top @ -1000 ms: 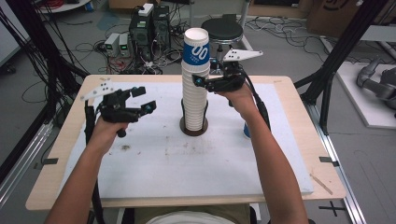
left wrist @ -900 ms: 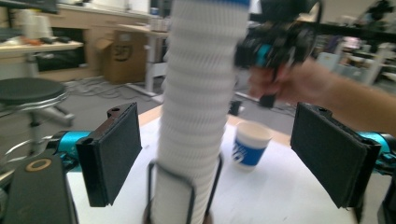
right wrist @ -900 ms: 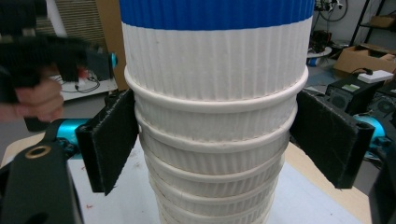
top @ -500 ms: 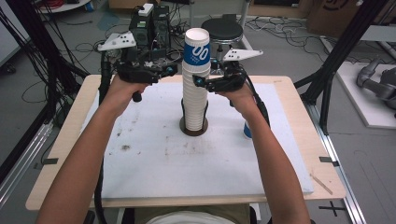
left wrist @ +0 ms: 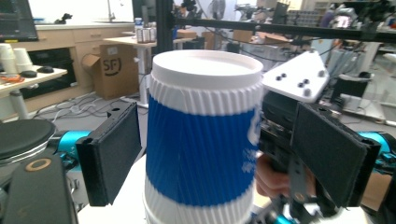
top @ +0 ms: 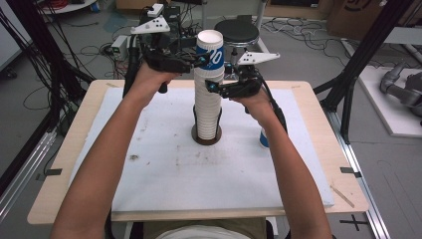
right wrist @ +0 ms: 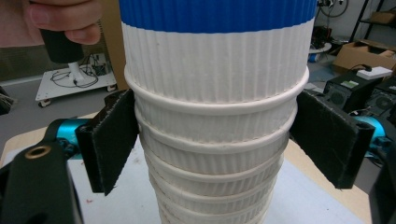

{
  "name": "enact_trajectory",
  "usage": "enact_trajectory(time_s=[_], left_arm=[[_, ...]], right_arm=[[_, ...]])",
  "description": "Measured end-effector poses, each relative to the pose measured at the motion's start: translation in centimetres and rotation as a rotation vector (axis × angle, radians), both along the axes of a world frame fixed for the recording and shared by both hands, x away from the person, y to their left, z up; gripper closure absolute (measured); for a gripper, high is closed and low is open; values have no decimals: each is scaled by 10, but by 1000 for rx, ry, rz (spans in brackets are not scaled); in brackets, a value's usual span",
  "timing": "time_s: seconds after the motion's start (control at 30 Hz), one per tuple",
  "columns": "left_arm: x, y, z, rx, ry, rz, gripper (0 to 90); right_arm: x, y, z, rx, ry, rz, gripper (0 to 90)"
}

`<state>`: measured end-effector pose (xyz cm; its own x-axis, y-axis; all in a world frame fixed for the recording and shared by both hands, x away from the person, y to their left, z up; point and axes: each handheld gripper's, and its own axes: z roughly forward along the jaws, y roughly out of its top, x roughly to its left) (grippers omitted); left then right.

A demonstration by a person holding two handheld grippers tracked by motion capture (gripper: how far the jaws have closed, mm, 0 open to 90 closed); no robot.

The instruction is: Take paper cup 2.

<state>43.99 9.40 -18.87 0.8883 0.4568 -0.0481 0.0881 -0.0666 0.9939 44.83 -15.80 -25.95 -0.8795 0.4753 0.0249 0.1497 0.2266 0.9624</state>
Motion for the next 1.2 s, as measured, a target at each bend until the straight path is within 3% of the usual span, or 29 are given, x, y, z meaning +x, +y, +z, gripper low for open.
enact_trajectory(time_s=[0.2, 0.3, 0.5, 0.63, 0.97, 1.07, 1.2], left_arm=[[6, -17, 1, 20, 18, 40, 173], [7, -19, 1, 25, 7, 53, 244], [6, -20, 3, 34, 10, 58, 256], [4, -16, 10, -37, -11, 64, 266], [-5, -3, 41, -114, -45, 74, 266], [-8, 4, 46, -175, -47, 78, 265], [-11, 14, 52, -187, -61, 91, 265]], right_arm=[[0, -1, 0, -4, 0, 3, 168], [0, -1, 1, -5, -1, 3, 168], [0, -2, 1, -5, 6, 4, 168], [0, -1, 1, -7, 2, 4, 169], [0, -1, 1, -8, 2, 2, 168], [0, -1, 1, -9, 2, 1, 168], [0, -1, 1, -8, 7, 1, 168]])
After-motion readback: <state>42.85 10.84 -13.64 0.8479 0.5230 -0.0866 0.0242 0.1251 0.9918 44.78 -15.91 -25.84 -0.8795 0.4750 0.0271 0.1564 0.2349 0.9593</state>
